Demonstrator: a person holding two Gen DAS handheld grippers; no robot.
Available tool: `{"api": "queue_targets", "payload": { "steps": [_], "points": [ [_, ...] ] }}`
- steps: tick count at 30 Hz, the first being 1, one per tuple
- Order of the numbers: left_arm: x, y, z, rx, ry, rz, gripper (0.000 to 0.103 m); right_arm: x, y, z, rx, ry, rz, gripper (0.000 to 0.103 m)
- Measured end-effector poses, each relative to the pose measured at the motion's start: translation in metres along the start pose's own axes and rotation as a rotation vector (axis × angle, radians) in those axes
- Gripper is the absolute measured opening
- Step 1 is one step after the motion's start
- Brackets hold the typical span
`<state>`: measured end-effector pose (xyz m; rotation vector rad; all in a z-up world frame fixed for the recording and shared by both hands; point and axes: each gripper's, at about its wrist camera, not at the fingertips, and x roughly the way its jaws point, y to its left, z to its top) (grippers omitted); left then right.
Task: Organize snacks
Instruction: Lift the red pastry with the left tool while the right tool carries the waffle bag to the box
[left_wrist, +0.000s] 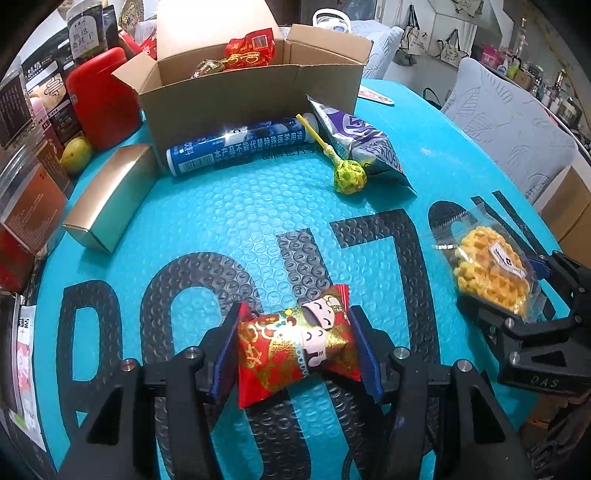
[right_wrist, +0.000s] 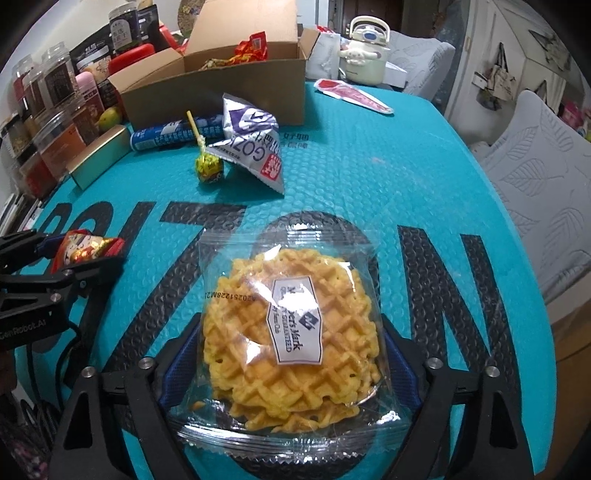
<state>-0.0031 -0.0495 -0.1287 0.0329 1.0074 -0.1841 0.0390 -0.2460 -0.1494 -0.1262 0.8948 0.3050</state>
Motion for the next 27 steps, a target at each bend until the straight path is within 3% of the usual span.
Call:
{"api": "queue_targets", "payload": {
  "steps": [6,12,19,27],
  "points": [
    [-0.002,0.005,0.004,0.006,0.021,-0.024,0.055,-0.003,0.001,0.001,0.012,-0.012,0.010,0.079],
    [-0.007,0.016,0.011,-0.030,0.041,-0.068,0.055,-0.011,0.005,0.005,0.016,-0.013,0.098,0.078],
    [-0.029,0.021,0.025,-0.033,-0.001,-0.102,0.055,-0.027,0.013,0.017,0.008,-0.033,0.199,0.078],
    [-0.061,0.028,0.048,-0.035,-0.092,-0.123,0.055,-0.057,0.026,0.039,-0.038,-0.097,0.234,0.078]
  ]
}}
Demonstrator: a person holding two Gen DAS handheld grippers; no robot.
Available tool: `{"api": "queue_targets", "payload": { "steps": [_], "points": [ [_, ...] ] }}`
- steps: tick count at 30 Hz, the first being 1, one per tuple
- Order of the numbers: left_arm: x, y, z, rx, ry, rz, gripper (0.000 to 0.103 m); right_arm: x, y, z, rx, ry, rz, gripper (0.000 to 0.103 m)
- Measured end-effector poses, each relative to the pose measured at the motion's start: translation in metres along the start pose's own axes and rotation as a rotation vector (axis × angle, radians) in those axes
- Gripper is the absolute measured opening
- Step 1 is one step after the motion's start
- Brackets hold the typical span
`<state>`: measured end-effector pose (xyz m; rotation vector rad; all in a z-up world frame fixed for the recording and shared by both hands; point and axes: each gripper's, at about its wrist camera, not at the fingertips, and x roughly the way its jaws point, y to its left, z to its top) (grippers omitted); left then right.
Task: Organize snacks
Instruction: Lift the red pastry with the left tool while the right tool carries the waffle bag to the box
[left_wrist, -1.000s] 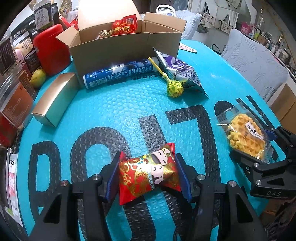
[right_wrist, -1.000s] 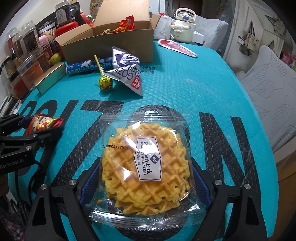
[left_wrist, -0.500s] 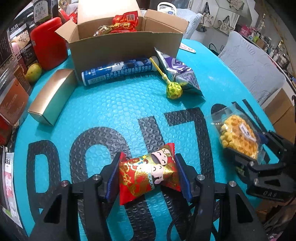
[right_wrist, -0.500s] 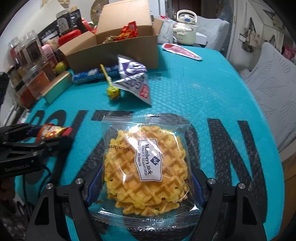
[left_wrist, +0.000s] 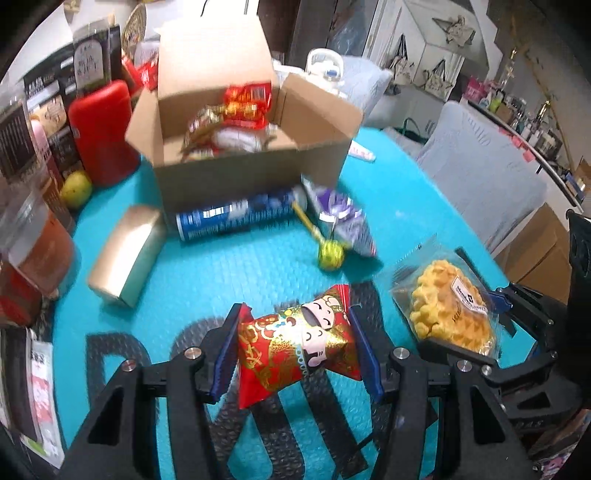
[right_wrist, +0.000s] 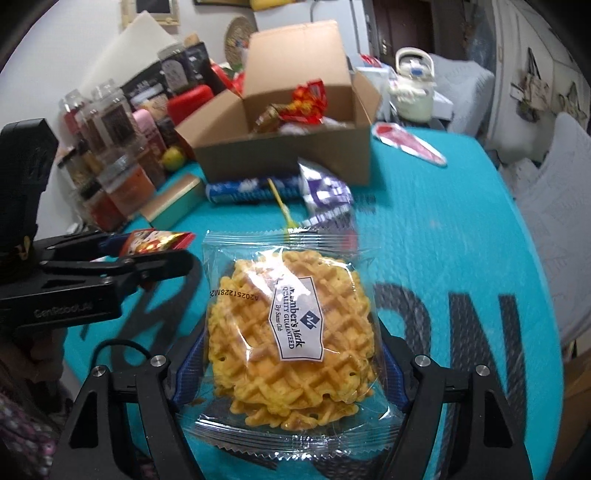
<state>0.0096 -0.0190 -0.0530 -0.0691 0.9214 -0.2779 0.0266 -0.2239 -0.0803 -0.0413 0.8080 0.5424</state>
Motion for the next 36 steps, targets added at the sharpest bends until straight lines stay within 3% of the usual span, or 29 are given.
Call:
{"api": "queue_targets", "payload": {
  "steps": [19,29,36],
  "points": [
    [-0.055,0.004,0.101,0.047,-0.340,-0.019,0.055,-0.039,0.002,0.110,-0.094,-0.219,0.041,0.078],
    [-0.056,0.018,0.155,0.017,-0.486,-0.027,0.055,-0.039,-0.006,0.168,-0.137,-0.305,0.005,0.078],
    [-0.039,0.036,0.195,-0.032,-0.529,-0.020,0.055,-0.018,-0.011,0.205,-0.155,-0.338,0.015,0.078]
  ]
}}
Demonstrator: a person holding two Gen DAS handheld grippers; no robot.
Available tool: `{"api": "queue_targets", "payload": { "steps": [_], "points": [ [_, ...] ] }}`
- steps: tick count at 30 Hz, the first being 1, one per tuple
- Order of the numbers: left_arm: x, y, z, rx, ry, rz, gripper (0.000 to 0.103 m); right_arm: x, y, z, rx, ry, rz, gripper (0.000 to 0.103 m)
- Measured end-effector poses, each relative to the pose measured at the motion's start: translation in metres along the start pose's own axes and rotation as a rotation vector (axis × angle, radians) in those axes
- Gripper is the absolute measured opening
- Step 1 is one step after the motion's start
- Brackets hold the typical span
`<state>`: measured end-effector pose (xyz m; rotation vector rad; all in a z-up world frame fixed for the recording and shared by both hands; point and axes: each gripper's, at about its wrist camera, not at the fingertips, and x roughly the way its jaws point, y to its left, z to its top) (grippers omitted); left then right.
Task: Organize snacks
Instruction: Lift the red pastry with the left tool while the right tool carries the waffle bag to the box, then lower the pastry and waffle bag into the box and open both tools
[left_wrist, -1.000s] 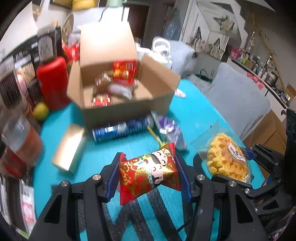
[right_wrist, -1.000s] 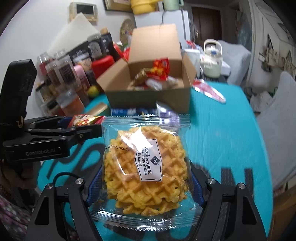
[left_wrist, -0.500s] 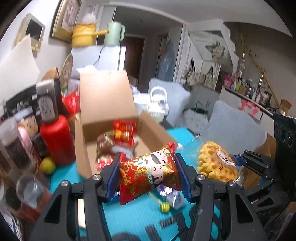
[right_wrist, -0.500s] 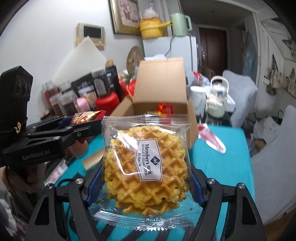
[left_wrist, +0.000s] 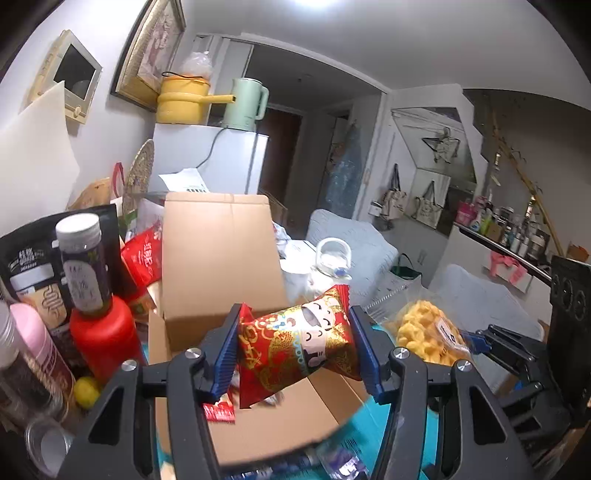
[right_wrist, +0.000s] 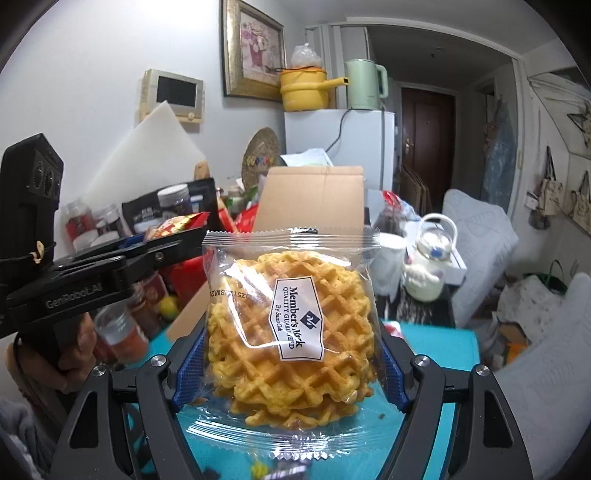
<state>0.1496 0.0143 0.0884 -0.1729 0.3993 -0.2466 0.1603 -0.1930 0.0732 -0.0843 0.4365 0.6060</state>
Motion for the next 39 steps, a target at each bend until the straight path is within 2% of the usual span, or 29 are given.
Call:
{"api": "queue_targets", "payload": {
  "steps": [4,11,18,30,39],
  "points": [
    [0.026,0.009,0.006,-0.001,0.000,0.073,0.055,0.030,-0.005,0.006,-0.004,-0.002,0.014,0.078],
    [0.060,0.034,0.005,-0.052,0.055,0.120,0.055,0.079,-0.016,0.012,0.036,0.021,0.086,0.078],
    [0.090,0.047,-0.005,-0.044,0.132,0.163,0.055,0.114,-0.025,0.006,0.056,0.066,0.126,0.078],
    [0.144,0.053,-0.035,0.000,0.292,0.225,0.055,0.166,-0.047,-0.018,0.104,0.231,0.122,0.078],
    [0.168,0.063,-0.052,0.003,0.372,0.238,0.055,0.187,-0.051,-0.030,0.092,0.289,0.070,0.078]
  ]
}}
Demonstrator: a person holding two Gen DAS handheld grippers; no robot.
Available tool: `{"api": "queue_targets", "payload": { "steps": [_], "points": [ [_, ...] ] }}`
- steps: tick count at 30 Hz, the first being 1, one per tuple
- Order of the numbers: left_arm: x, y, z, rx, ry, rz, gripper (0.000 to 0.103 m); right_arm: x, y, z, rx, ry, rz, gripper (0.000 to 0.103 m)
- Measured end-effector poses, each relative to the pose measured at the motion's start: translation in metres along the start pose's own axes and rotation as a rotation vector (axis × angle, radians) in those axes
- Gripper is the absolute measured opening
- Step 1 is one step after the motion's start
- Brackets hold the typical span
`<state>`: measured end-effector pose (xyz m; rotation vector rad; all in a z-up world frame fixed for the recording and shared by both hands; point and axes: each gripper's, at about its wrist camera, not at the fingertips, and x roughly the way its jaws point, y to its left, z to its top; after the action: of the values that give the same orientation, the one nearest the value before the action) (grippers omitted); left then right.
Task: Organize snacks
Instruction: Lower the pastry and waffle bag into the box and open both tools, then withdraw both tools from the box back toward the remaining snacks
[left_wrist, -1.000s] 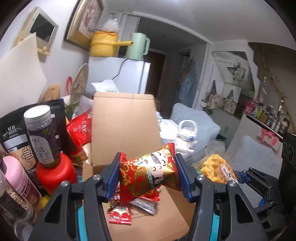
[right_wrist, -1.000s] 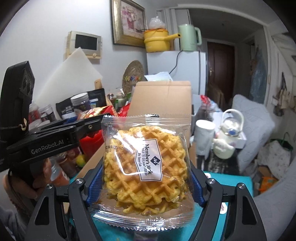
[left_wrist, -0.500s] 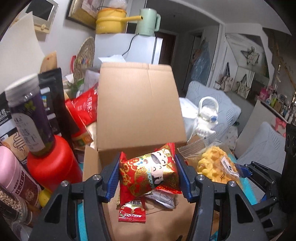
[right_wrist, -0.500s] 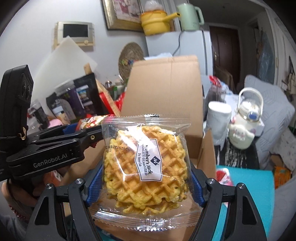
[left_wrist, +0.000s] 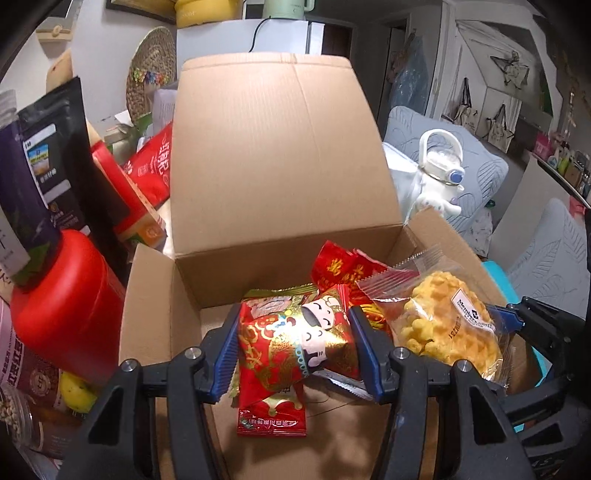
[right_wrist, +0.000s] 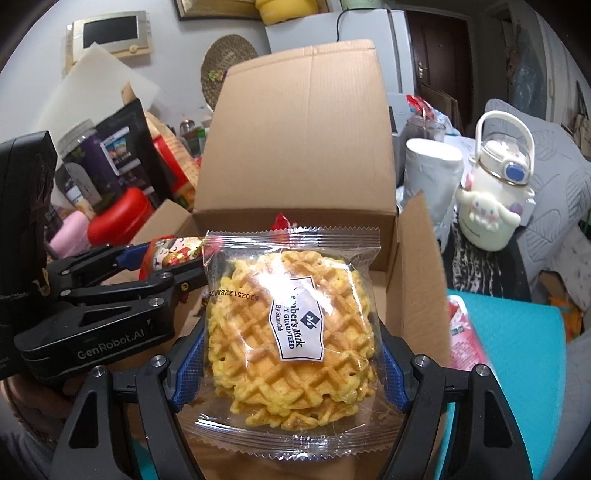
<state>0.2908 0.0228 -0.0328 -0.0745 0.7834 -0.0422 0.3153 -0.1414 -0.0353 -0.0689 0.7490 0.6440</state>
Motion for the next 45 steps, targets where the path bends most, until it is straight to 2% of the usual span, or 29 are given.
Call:
{"api": "queue_targets", "payload": {
  "steps": [6,11,17,24,28,33,38,45],
  "points": [
    [0.014,0.000,-0.003,-0.009,0.058,-0.025,0.055,0.008,0.003,-0.002,-0.029,0.010,-0.074,0.080],
    [0.020,-0.003,-0.004,0.022,0.078,0.038,0.055,0.015,0.002,-0.003,-0.045,0.040,-0.114,0.082],
    [0.038,0.010,-0.006,-0.032,0.176,0.061,0.057,0.017,0.004,-0.004,-0.061,0.050,-0.122,0.084],
    [0.035,0.004,-0.008,-0.008,0.182,0.108,0.062,0.014,0.006,-0.003,-0.075,0.046,-0.149,0.088],
    [0.029,0.003,-0.007,-0.005,0.176,0.103,0.062,0.009,0.005,-0.002,-0.066,0.037,-0.141,0.088],
    [0.013,0.001,-0.003,-0.029,0.132,0.076,0.062,0.001,0.006,-0.001,-0.060,0.022,-0.127,0.088],
    [-0.011,-0.004,-0.003,-0.018,0.068,0.099,0.062,-0.014,0.011,-0.001,-0.055,-0.005,-0.116,0.088],
    [-0.043,0.000,-0.009,-0.035,0.043,0.075,0.062,-0.049,0.019,-0.004,-0.050,-0.058,-0.121,0.088]
  ]
}}
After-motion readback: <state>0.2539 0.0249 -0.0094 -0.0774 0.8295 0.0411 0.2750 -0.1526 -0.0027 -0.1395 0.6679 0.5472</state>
